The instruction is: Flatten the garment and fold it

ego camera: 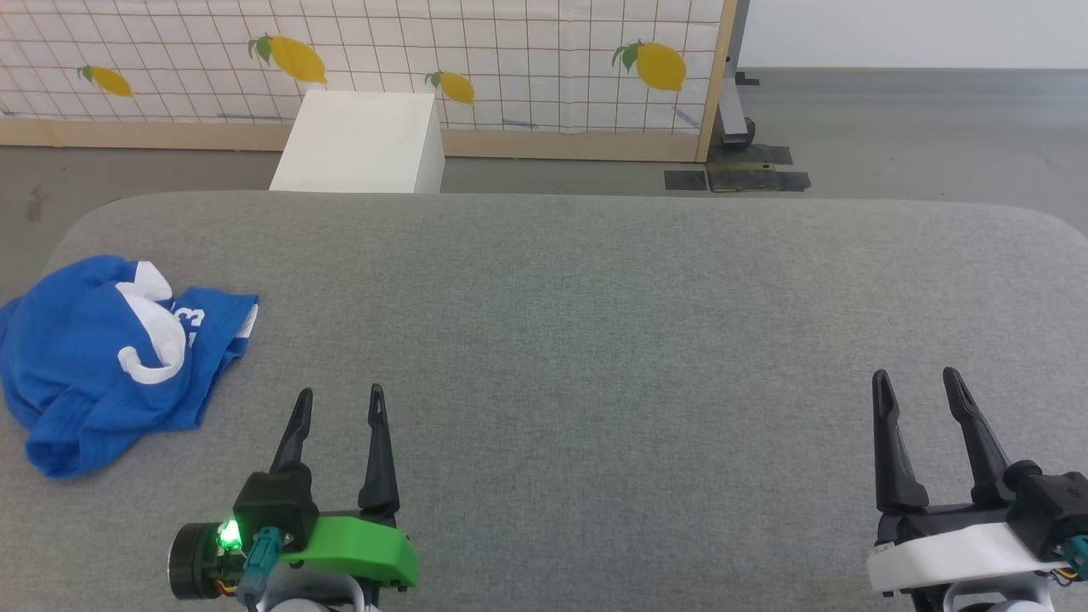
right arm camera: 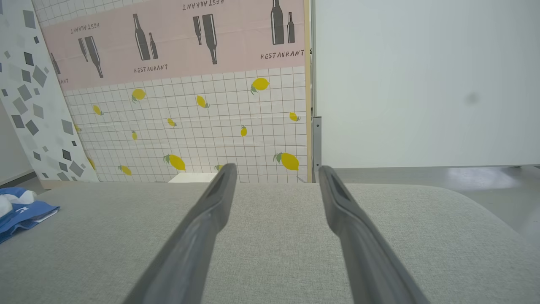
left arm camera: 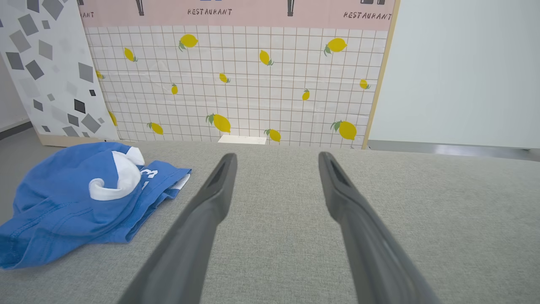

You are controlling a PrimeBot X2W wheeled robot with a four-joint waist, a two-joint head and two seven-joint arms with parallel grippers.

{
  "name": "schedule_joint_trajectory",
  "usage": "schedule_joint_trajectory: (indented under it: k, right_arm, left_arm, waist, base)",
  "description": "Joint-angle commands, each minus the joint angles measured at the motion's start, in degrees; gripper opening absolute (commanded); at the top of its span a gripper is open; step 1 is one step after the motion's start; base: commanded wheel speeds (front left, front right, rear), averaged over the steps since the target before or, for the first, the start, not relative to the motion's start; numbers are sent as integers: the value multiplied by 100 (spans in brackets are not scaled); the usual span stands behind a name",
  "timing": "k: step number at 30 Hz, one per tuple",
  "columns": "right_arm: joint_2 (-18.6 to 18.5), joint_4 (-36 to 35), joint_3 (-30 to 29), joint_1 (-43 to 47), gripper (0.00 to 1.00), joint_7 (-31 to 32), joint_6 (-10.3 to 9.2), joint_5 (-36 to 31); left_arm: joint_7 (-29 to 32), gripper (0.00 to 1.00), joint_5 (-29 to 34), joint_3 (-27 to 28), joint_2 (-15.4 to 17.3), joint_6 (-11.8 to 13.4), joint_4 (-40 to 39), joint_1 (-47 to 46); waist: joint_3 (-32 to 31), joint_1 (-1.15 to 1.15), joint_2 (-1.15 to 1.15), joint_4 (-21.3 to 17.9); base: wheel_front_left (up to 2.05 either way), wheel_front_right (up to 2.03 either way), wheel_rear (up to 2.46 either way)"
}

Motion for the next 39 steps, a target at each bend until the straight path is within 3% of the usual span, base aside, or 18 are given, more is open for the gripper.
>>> schedule_joint_trajectory:
  k: [1, 14, 39]
  right_arm:
    - [11, 16, 8, 70, 100, -33, -9, -36]
    - [11, 10, -3, 58, 100, -33, -9, -71]
    - [11, 4, -2, 35, 100, -33, -9, -151]
  left_arm:
    - [-27, 100, 10, 10, -26, 34, 18, -38]
    - [-27, 100, 117, 36, -26, 105, 49, -124]
    - [-27, 100, 98, 264, -26, 273, -67, -135]
  waist:
    - [-2, 0, 0, 8]
    - [72, 0, 0, 390]
    - [256, 0, 0, 2461]
  base:
    - [0, 0, 0]
    - [0, 0, 0]
    - [0, 0, 0]
